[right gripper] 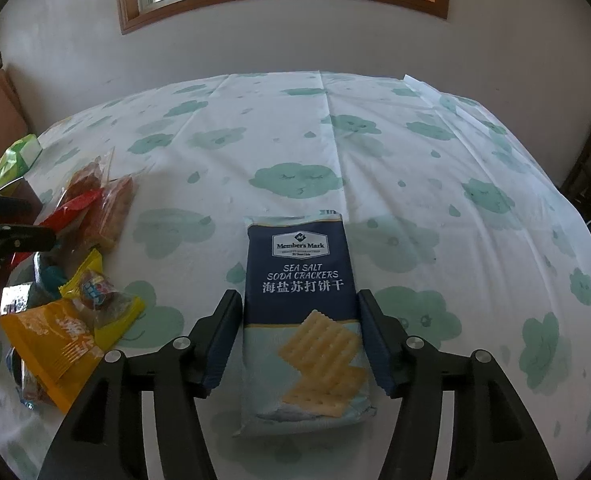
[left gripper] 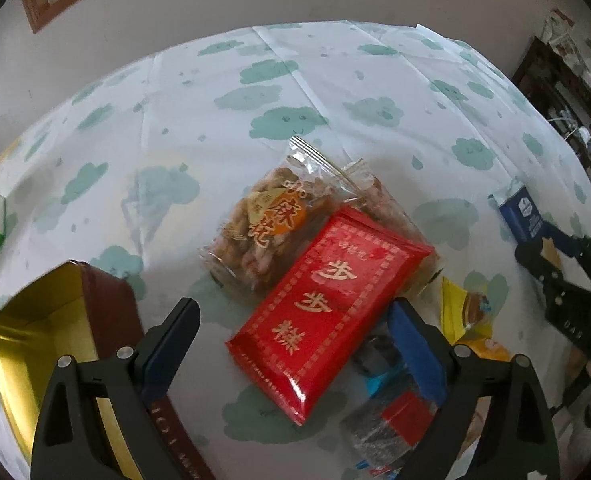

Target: Organize snacks

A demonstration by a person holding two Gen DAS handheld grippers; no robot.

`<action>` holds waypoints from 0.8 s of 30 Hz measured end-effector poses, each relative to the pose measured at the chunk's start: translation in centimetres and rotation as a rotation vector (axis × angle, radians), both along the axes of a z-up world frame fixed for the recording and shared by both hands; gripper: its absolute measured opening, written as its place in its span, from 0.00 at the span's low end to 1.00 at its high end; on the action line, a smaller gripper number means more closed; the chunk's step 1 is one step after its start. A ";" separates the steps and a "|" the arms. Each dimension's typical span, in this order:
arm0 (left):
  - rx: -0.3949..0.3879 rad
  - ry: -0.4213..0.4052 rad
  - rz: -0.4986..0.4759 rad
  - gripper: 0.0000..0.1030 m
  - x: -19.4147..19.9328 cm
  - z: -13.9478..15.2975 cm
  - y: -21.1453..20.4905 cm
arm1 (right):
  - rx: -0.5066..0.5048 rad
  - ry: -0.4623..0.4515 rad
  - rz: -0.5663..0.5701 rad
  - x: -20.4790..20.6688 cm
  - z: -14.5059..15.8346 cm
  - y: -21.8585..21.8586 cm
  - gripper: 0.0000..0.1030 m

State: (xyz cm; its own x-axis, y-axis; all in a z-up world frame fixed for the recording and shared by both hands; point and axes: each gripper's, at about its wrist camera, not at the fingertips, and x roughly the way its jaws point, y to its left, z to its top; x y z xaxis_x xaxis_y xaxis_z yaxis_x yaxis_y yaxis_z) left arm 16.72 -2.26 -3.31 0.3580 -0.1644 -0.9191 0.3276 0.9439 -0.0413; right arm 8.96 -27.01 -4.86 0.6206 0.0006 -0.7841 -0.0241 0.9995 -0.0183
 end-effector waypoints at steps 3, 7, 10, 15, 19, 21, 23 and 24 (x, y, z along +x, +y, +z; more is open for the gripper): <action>-0.057 0.031 0.004 0.70 0.0 0.0 0.2 | 0.000 0.000 0.003 -0.1 0.0 0.1 0.59; -0.092 0.043 0.006 0.52 -0.2 0.2 0.3 | 0.000 0.001 0.007 -0.1 0.0 0.2 0.60; -0.081 0.026 -0.005 0.32 -0.7 0.7 0.2 | 0.000 0.001 0.007 -0.1 0.0 0.2 0.61; -0.097 0.036 -0.004 0.10 -1.1 1.0 0.6 | 0.000 0.001 0.008 -0.1 0.0 0.2 0.61; -0.108 0.051 0.018 0.06 -1.4 0.8 1.0 | 0.000 0.001 0.009 -0.1 0.0 0.2 0.61; -0.106 0.057 0.029 0.05 -1.6 0.7 1.2 | 0.000 0.001 0.010 -0.1 0.0 0.2 0.61; -0.104 0.059 0.035 0.07 -1.6 0.6 1.5 | 0.000 0.001 0.010 -0.1 0.0 0.2 0.61; -0.097 0.062 0.036 0.08 -1.6 0.5 1.5 | -0.001 0.001 0.010 -0.1 0.0 0.2 0.61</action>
State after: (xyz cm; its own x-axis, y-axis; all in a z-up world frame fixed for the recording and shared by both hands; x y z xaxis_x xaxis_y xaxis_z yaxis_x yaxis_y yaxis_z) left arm 15.10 -0.71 -2.78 0.3085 -0.2419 -0.9199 0.2874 0.9456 -0.1523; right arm 8.89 -26.84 -4.90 0.6201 0.0065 -0.7845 -0.0344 0.9992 -0.0189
